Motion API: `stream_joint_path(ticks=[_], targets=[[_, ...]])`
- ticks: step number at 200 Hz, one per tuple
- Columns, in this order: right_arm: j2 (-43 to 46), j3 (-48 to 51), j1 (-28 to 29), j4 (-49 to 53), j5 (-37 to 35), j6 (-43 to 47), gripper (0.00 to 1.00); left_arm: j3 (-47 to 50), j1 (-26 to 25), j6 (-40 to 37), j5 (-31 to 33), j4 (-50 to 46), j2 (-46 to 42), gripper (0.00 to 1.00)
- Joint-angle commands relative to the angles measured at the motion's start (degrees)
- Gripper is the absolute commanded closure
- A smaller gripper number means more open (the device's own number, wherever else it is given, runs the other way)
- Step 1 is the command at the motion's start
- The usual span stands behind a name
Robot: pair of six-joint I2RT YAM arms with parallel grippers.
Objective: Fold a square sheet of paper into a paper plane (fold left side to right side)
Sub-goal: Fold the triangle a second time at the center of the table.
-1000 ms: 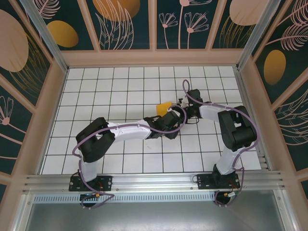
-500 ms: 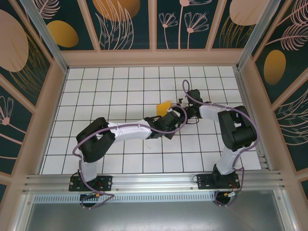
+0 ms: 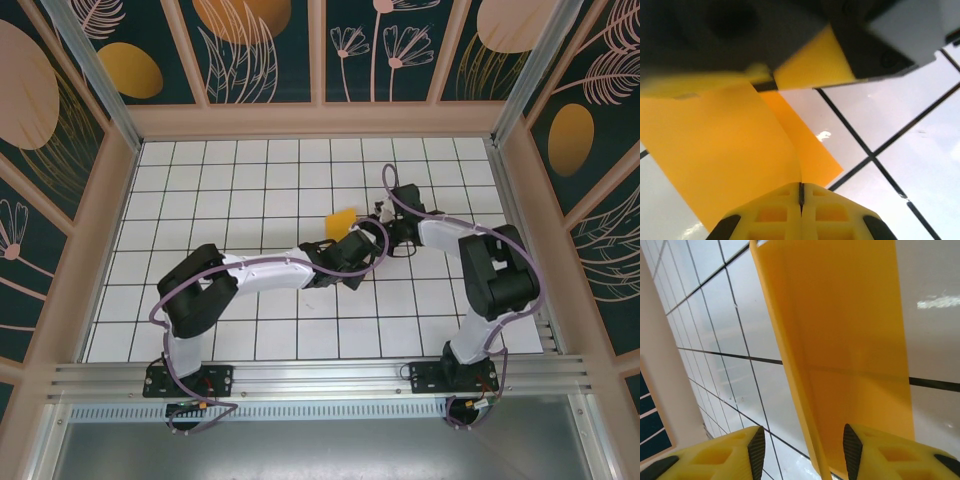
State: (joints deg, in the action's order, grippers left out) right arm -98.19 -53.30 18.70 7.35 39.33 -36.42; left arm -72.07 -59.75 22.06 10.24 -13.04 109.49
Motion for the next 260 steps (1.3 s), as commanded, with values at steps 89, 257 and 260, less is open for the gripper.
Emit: stream_joint_path(ticks=[89,257,260], targets=[[15.36,13.62,-7.6,-1.36,3.04,2.99,0.59,4.46,6.83,3.9,-17.46,5.14,-3.77,0.96],[-1.14,7.18,-1.24,-3.45,-2.14,4.07,0.77,1.24,9.25,8.7,-22.82,5.62,-1.41,0.95],[-1.31,7.08,-1.2,-3.1,-2.55,4.2,0.78,1.23,9.21,8.7,-22.88,5.63,-1.39,0.95]])
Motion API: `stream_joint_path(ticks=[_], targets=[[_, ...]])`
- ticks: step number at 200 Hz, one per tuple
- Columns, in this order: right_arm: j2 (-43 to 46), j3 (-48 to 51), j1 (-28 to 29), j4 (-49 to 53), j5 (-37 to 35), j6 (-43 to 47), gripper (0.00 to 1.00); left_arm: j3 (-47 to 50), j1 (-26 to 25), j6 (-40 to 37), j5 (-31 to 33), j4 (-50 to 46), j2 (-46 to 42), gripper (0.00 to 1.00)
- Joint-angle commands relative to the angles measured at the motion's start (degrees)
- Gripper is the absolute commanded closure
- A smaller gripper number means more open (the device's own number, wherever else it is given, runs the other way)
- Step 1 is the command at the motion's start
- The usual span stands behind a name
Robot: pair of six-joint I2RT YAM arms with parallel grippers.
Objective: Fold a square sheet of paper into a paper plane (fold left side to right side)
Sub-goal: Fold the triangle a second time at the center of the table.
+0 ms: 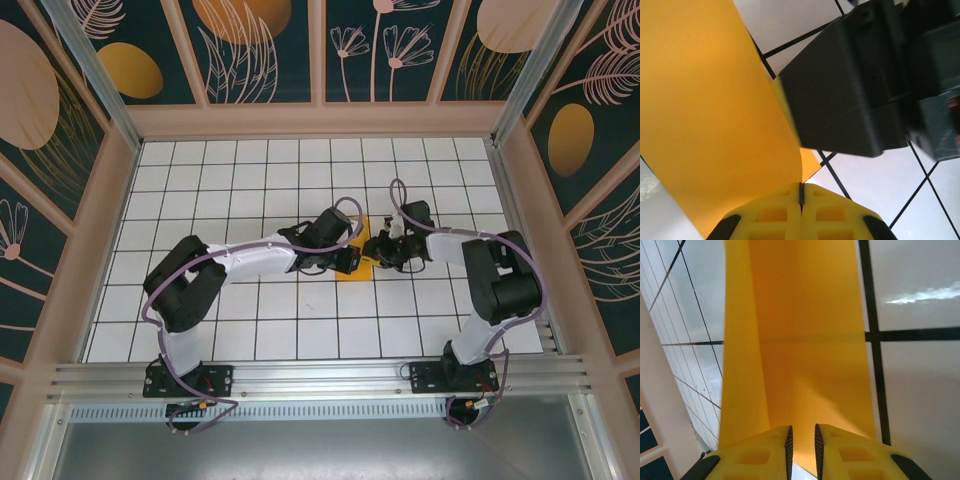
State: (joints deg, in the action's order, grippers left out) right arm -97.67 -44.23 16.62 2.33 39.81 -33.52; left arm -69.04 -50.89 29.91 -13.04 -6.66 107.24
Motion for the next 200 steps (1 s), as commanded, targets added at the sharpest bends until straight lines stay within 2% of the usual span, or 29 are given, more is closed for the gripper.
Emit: stream_joint_path(ticks=[1,72,146,200], targets=[[-1.92,-2.04,0.87,2.04,-3.14,1.32,0.78,-1.8,0.36,0.85,0.39,-0.74,0.86,0.95],[-4.76,-2.7,1.74,7.81,-7.85,4.06,0.8,-3.16,0.91,-0.79,2.17,-3.74,2.72,0.93],[-5.47,-2.64,2.27,9.1,-8.97,5.12,0.81,-5.37,1.41,-5.85,6.81,-7.91,4.79,0.92],[-5.6,-2.74,2.85,9.1,-9.05,5.13,0.81,-6.23,1.98,-6.66,9.93,-8.2,6.55,0.92]])
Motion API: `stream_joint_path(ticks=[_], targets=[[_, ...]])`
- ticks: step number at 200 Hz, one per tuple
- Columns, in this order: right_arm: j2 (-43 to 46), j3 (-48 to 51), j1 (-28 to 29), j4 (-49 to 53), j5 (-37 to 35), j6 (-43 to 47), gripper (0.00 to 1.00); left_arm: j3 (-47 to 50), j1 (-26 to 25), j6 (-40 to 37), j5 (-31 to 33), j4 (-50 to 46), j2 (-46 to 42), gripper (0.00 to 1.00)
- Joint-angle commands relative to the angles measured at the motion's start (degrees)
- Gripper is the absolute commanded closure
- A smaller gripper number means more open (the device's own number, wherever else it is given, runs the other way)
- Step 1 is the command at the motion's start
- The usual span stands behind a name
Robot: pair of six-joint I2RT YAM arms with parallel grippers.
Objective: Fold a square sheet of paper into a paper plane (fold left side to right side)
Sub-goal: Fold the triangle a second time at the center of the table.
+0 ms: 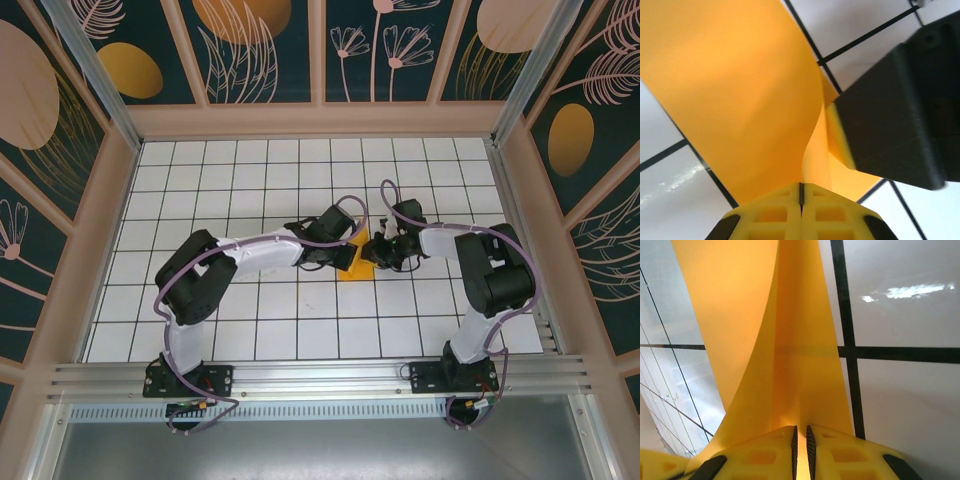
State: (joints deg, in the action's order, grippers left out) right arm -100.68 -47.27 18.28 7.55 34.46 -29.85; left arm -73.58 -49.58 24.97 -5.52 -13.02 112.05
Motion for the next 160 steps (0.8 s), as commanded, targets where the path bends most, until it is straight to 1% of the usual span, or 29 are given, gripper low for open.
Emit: stream_joint_path(ticks=[1,72,160], targets=[[-2.59,0.27,1.21,3.96,-3.65,1.46,0.81,-1.71,0.69,-1.75,2.43,-1.88,1.76,0.92],[-2.79,0.22,1.84,4.36,-4.2,1.72,0.81,-2.44,1.63,-2.82,4.63,-1.51,3.15,0.92],[-2.95,-0.05,2.26,4.31,-4.31,1.63,0.81,-2.95,2.22,-3.02,4.03,-0.26,5.19,0.91]])
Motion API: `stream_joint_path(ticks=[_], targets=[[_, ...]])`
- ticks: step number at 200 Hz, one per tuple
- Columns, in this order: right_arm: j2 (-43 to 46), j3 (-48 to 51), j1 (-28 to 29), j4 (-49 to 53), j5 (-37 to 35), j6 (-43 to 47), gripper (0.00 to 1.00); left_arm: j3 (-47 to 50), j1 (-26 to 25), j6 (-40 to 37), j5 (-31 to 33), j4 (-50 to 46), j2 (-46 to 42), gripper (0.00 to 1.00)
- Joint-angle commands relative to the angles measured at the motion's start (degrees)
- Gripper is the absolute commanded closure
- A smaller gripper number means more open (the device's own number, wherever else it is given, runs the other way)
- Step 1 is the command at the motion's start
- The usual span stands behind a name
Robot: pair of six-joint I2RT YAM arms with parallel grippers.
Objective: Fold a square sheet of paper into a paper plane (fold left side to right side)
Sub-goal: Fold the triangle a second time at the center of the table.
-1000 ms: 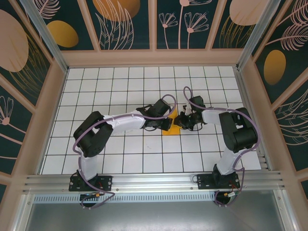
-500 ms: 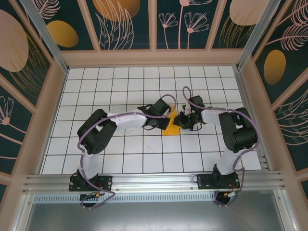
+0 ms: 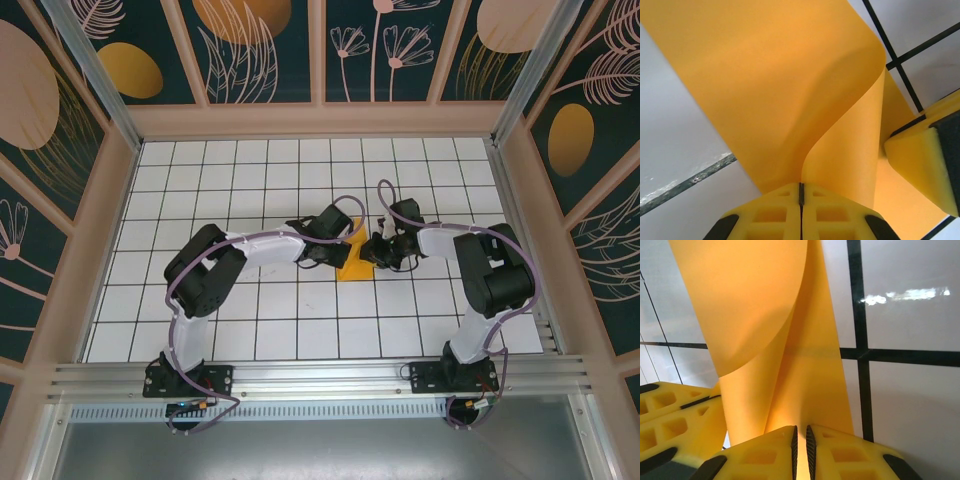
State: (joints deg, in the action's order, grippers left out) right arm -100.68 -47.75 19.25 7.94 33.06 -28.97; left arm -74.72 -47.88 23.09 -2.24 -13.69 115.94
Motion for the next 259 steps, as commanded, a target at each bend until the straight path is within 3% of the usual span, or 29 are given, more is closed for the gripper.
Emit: stream_joint_path(ticks=[1,107,259], targets=[[-2.94,0.4,1.26,3.96,-2.91,0.76,0.81,-1.82,0.51,-1.17,0.79,0.42,1.3,0.91],[-3.12,0.36,1.34,4.45,-3.36,0.93,0.81,-2.23,0.79,-1.12,4.34,-0.89,0.71,0.91],[-3.11,-0.63,1.49,4.89,-3.26,1.02,0.8,-1.66,0.83,-1.21,3.6,-0.46,2.44,0.89]])
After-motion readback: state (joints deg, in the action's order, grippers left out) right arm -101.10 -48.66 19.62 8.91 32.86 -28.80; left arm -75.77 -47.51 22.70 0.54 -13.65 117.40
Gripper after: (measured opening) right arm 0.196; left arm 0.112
